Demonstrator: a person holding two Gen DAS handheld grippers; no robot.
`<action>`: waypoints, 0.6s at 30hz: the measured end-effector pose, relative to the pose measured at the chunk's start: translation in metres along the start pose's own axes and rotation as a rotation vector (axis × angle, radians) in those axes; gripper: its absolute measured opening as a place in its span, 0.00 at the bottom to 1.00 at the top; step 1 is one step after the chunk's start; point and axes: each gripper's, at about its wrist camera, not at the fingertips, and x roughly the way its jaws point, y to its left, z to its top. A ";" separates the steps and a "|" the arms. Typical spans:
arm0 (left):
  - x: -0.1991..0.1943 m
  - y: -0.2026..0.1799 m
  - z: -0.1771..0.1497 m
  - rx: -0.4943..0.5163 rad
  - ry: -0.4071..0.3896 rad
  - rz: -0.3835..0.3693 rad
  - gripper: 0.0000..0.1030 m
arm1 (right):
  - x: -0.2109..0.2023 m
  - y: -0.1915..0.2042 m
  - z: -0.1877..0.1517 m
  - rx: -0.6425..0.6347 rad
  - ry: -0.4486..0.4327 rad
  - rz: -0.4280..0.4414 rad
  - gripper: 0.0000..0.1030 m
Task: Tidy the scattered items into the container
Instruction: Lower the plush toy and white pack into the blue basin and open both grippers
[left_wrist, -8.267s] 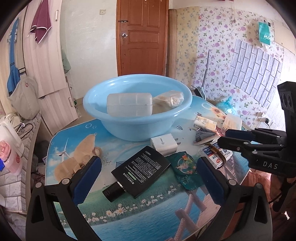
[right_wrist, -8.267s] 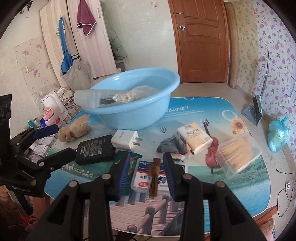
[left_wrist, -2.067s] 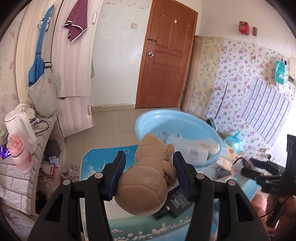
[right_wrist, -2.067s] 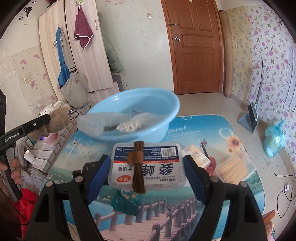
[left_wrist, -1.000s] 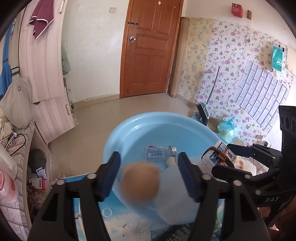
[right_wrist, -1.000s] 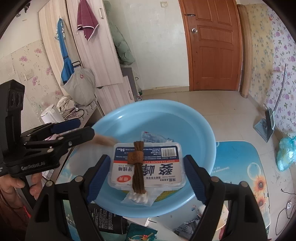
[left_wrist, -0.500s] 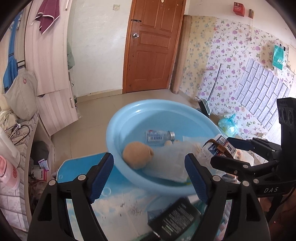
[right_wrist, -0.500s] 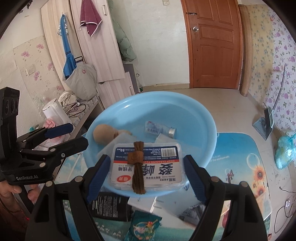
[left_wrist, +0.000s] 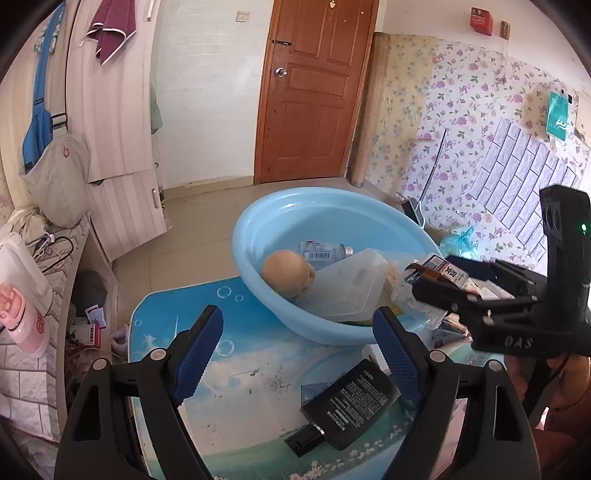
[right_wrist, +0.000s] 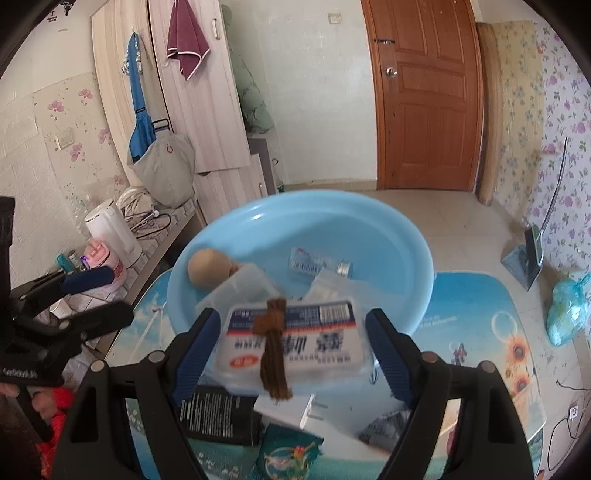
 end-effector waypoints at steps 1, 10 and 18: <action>0.000 -0.001 0.002 -0.001 0.000 0.001 0.81 | 0.000 0.001 0.001 -0.002 -0.005 -0.004 0.82; 0.002 0.001 -0.006 -0.004 0.020 0.008 0.81 | -0.022 -0.004 0.002 0.019 -0.048 0.000 0.87; 0.010 0.005 -0.026 -0.023 0.055 0.000 0.81 | -0.048 -0.020 -0.014 0.035 -0.056 -0.018 0.87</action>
